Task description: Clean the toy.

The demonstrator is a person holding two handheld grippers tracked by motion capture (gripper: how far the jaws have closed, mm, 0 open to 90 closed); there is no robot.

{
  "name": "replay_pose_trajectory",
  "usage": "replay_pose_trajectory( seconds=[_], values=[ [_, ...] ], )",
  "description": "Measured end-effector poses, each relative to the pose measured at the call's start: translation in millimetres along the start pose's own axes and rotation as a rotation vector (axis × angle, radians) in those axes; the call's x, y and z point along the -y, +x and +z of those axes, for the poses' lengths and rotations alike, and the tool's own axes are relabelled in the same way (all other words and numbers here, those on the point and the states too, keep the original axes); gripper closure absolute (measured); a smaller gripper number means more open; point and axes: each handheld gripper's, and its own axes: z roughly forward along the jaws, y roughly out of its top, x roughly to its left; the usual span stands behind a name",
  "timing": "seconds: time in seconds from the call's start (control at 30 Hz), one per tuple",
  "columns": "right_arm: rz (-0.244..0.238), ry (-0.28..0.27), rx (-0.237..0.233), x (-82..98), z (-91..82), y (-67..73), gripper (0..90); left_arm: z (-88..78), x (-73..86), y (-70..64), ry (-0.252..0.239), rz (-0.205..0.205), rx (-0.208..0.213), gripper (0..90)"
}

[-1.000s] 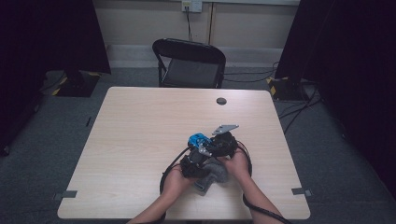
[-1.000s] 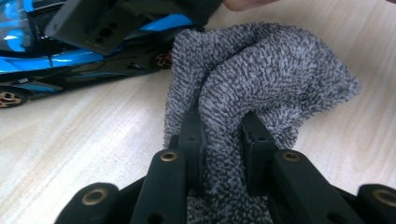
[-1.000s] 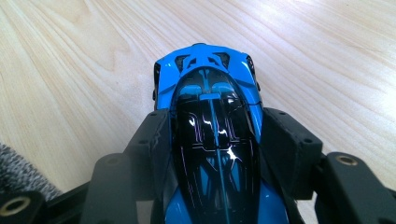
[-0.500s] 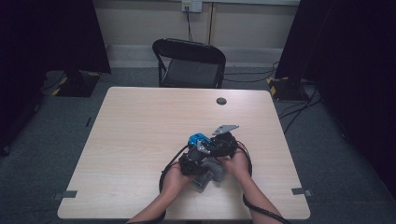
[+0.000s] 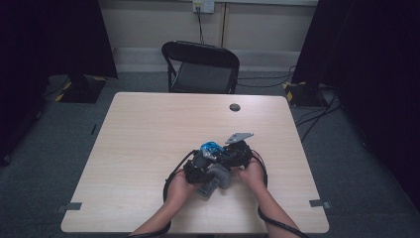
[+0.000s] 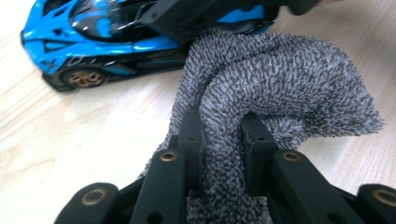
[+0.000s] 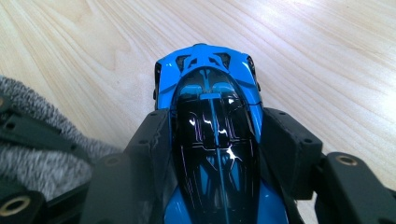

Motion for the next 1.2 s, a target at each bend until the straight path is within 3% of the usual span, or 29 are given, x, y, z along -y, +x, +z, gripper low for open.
replay_pose_trajectory(
  seconds=[0.53,0.97,1.2],
  values=[
    [0.002,-0.001,0.001,1.2,-1.1,0.2,43.3,-8.8,4.9,26.5,0.014,-0.047,-0.067,73.7],
    [-0.002,-0.004,0.002,1.8,-1.3,0.4,43.3,-13.8,8.3,47.4,0.017,-0.097,-0.09,73.8],
    [-0.001,-0.008,0.004,2.4,-1.4,0.4,43.3,-15.2,6.9,49.5,0.026,-0.093,-0.107,73.8]
  ],
)
